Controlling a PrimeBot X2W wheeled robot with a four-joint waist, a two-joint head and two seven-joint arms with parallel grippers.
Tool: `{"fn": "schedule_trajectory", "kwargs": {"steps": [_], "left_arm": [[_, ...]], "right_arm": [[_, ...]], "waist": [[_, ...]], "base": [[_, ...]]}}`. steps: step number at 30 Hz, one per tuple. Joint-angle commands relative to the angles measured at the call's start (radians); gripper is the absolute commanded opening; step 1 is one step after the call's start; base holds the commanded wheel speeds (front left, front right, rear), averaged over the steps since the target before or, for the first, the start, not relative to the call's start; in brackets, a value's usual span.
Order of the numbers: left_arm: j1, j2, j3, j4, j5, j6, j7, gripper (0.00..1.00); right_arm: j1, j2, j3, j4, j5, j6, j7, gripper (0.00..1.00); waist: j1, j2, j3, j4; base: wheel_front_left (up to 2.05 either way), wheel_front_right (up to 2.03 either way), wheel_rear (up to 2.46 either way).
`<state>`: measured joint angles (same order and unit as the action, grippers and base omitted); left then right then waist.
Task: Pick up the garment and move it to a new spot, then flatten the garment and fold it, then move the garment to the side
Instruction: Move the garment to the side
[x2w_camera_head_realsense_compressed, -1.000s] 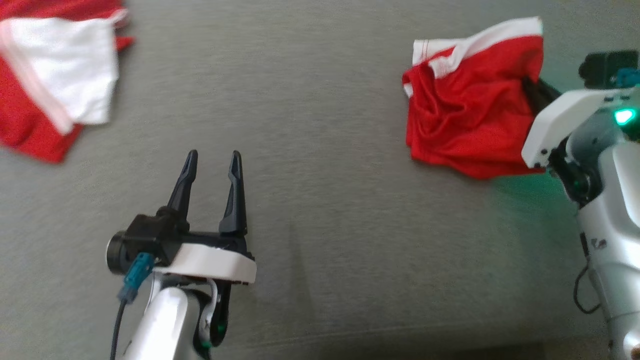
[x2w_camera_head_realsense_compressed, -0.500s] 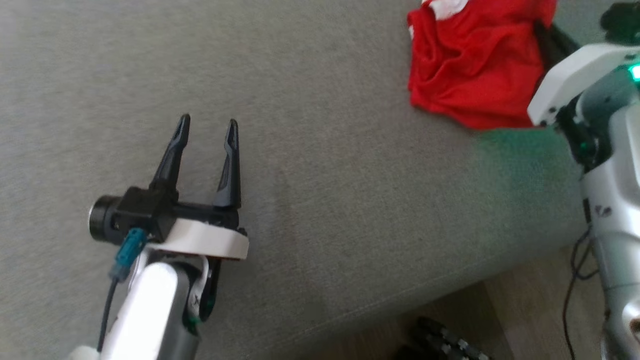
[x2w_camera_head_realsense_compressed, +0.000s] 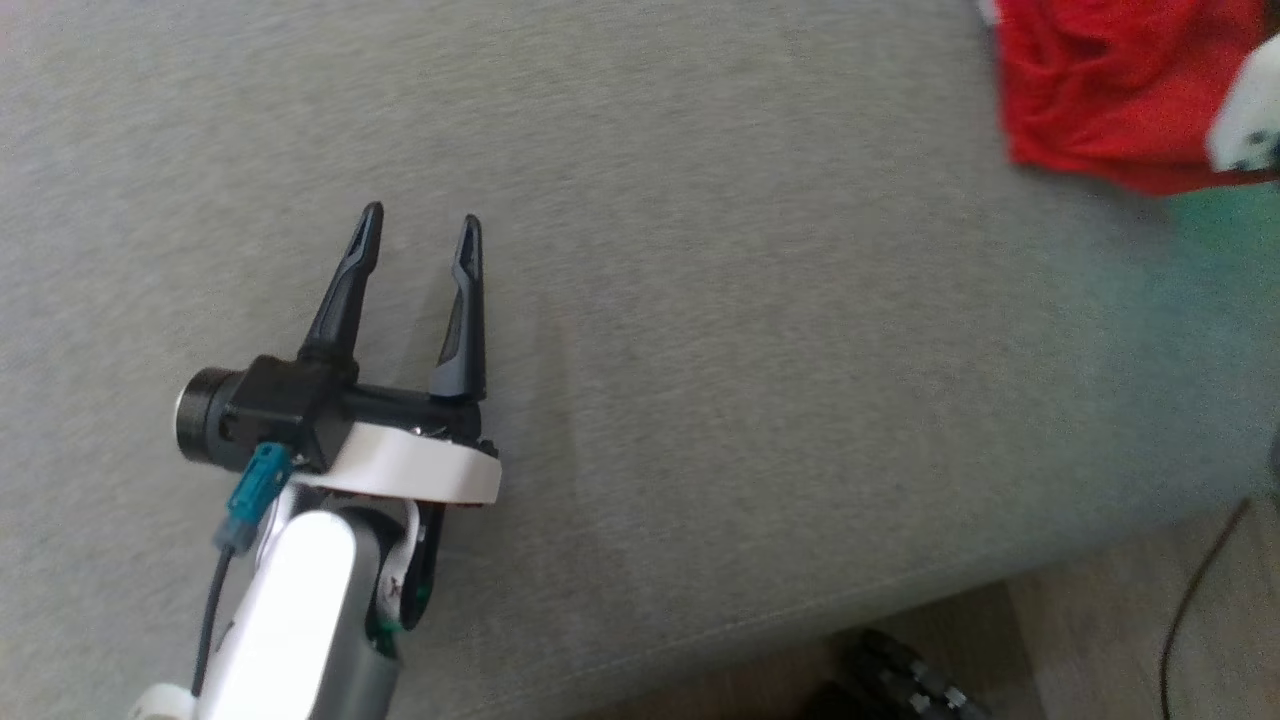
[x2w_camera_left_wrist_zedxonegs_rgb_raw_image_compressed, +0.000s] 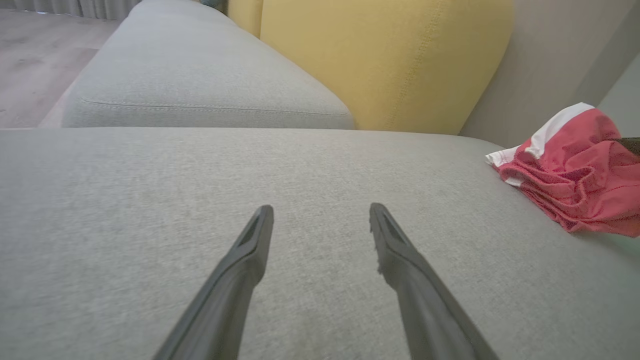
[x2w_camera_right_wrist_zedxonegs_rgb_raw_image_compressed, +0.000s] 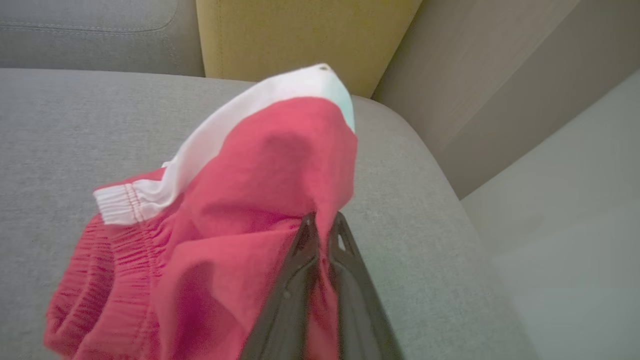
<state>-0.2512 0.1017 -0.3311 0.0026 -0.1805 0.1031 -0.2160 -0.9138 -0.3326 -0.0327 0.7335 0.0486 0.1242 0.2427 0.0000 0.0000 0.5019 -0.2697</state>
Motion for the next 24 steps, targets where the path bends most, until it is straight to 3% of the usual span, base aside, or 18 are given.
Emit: {"fn": "schedule_trajectory", "kwargs": {"steps": [1,6,24], "left_arm": [[-0.017,-0.003,0.02,-0.032,-0.007,0.006,-0.012,1.0],[-0.013,-0.009,0.021,-0.018,-0.018,0.012,-0.023,1.0],[-0.008,-0.003,0.017,-0.015,-0.021,0.022,-0.036,1.0]], "right_arm": [[-0.026,-0.04,-0.007,-0.024,-0.03,0.007,-0.015,0.0],[-0.047,-0.109,-0.017,0.015,-0.12,0.007,-0.007,0.0],[-0.065,-0.158,-0.1,0.009,-0.262,0.007,0.009,0.0]], "waist": [[0.0,0.0,0.004,0.046],[0.0,0.0,0.003,0.093],[0.0,0.0,0.018,0.117]], "base": [[0.0,0.0,0.0],[0.0,0.0,0.0],[0.0,0.0,0.0]]}}
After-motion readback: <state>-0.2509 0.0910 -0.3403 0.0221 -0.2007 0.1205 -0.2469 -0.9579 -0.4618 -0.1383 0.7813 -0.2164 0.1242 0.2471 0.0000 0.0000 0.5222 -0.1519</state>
